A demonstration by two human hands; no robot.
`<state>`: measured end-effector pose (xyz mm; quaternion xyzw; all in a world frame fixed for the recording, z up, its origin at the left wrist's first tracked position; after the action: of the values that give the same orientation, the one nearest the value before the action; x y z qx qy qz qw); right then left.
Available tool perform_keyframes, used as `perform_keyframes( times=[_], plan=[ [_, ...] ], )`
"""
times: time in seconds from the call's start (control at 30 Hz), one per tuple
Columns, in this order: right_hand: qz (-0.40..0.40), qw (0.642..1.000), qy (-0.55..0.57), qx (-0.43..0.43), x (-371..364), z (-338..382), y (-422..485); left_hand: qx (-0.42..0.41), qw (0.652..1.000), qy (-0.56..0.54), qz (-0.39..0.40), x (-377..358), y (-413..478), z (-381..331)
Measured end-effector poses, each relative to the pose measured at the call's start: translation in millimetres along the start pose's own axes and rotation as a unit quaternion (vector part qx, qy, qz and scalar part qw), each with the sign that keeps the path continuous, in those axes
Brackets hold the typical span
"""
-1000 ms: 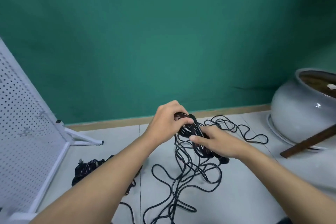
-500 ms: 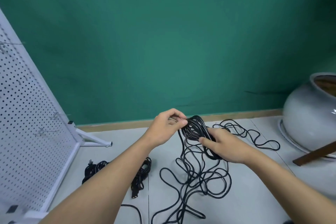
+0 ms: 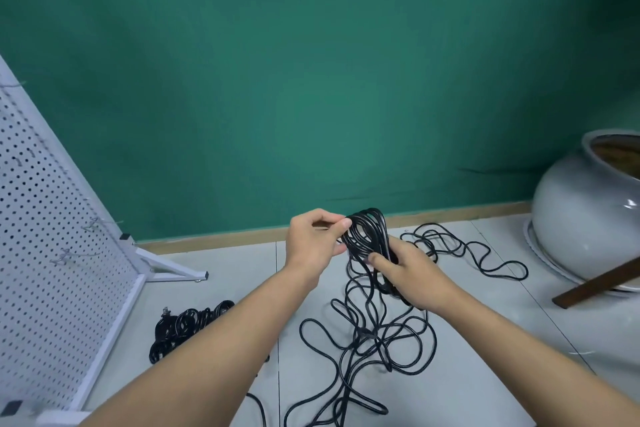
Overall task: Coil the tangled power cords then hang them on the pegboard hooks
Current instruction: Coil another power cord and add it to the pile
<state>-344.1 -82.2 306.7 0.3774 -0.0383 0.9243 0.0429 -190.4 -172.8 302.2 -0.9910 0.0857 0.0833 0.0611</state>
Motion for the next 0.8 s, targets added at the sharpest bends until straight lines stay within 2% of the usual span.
perform_keyframes(
  times=[0.17,0.3,0.37,0.47,0.53,0.6,0.63,0.7,0.8],
  plan=[
    [0.041,0.992,0.117,-0.003,-3.3,1.4,-3.8,0.007,0.998,-0.047,-0.043,-6.5,3.6,-3.5],
    [0.047,0.985,0.166,-0.023,-4.7,-2.7,-8.2,-0.017,0.999,-0.012,-0.042,-21.7,0.4,-7.8],
    [0.045,0.983,0.176,-0.03,-0.8,-4.2,-9.4,-0.051,0.997,0.031,-0.047,-25.6,0.3,-10.6],
    [0.005,0.978,0.2,-0.055,12.5,-8.9,-9.8,-0.118,0.979,0.16,-0.047,-25.3,1.8,-15.0],
    [-0.036,0.976,0.202,-0.07,25.7,-15.9,-10.7,-0.077,0.978,0.194,0.011,-29.3,2.3,-2.1],
    [-0.071,0.973,0.204,-0.08,38.2,-23.7,-12.5,0.035,0.969,0.203,0.137,-42.1,-3.6,25.2],
    [-0.084,0.968,0.219,-0.085,43.0,-27.4,-13.9,0.07,0.948,0.229,0.208,-50.0,-9.2,37.5],
    [-0.103,0.951,0.275,-0.098,50.6,-33.8,-17.0,0.082,0.896,0.283,0.331,-66.9,-19.5,60.2],
    [-0.112,0.922,0.354,-0.111,60.7,-43.3,-22.0,0.046,0.849,0.319,0.418,-90.0,-30.7,78.6]
  ],
)
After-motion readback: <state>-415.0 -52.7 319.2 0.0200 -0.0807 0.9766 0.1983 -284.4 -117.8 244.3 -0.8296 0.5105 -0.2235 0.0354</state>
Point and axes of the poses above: each hand's wrist, its own y-axis towards the middle knuckle, its own x-axis out of the back of the hand, z = x × y, the point moved 6 cm from there along y, towards the middle knuckle, and after that the axes turned 6 degrees about -y, right-handed, at the moved point
